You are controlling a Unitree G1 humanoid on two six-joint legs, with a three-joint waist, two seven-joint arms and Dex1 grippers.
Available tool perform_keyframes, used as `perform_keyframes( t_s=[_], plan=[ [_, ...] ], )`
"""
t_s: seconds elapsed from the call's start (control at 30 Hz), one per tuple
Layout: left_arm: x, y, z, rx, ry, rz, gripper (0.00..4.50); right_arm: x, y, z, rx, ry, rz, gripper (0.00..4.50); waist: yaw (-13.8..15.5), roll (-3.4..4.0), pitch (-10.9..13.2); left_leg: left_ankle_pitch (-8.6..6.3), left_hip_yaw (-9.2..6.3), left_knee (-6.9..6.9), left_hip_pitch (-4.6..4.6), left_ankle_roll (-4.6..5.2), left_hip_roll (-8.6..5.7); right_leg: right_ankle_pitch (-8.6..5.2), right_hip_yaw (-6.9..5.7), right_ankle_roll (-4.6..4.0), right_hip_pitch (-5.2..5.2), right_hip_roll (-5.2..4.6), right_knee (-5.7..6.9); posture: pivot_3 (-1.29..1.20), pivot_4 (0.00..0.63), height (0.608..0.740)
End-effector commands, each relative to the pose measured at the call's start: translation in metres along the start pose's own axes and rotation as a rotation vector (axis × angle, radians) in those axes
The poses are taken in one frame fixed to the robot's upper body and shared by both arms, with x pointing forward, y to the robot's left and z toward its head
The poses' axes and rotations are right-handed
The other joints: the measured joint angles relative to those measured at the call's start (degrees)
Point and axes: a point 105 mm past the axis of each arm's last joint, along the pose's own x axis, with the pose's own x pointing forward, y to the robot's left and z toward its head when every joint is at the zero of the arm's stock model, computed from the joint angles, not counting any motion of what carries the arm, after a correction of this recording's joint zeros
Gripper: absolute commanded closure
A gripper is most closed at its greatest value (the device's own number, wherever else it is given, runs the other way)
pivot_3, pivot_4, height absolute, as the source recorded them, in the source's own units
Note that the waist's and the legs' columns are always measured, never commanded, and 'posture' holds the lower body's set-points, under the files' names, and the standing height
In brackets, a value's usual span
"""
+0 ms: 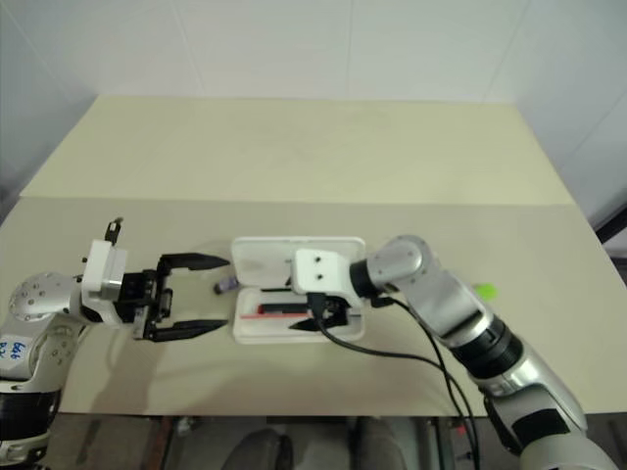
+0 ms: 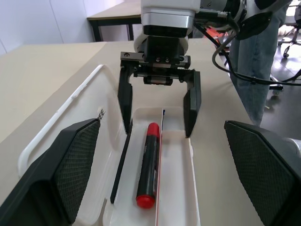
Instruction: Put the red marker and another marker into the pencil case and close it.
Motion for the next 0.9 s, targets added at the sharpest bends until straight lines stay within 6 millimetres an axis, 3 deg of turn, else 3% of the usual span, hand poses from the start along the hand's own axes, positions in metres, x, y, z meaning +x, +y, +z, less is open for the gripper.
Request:
perform_keyframes(
  t_s=[0.03,0.3,0.5,0.73,0.9],
  plan=[
    [0.005,0.002,0.006,0.027,-0.019,-0.009,0.00,-0.017,0.001,0.011,-0.003,-0.031,-0.030,0.72,-0.02,0.00,0.00,0.00,0.00,0.02,0.00,0.00,0.00,0.00,-0.01,0.00,0.01,-0.01,0.00,0.00,0.150,0.740],
    [0.022,0.002,0.010,0.023,-0.090,-0.052,0.00,-0.042,0.009,0.011,0.102,-0.020,-0.095,0.72,-0.03,0.00,0.00,0.00,0.01,0.03,0.02,0.00,0.01,0.00,0.00,0.00,0.02,0.00,0.01,0.00,0.150,0.740],
    [0.034,-0.002,0.014,0.009,-0.145,-0.098,0.00,-0.064,0.004,0.002,0.172,0.033,-0.222,0.72,0.02,0.00,0.00,0.00,0.02,0.03,0.05,0.00,0.00,0.00,0.02,0.00,0.04,-0.01,0.01,0.00,0.150,0.740],
    [0.041,-0.005,0.013,-0.003,-0.179,-0.136,0.00,-0.098,0.006,-0.026,0.285,0.158,-0.387,0.72,0.22,-0.01,0.00,-0.02,-0.01,0.03,0.03,0.03,-0.02,0.01,0.00,0.02,0.12,-0.02,-0.08,0.00,0.150,0.740],
    [0.049,-0.008,0.011,-0.016,-0.201,-0.177,0.00,-0.126,0.009,-0.063,0.411,0.324,-0.574,0.72,0.21,-0.01,0.00,-0.02,0.01,0.04,0.04,0.04,-0.03,0.02,0.01,0.03,0.12,-0.01,-0.08,0.00,0.150,0.740]
  ],
)
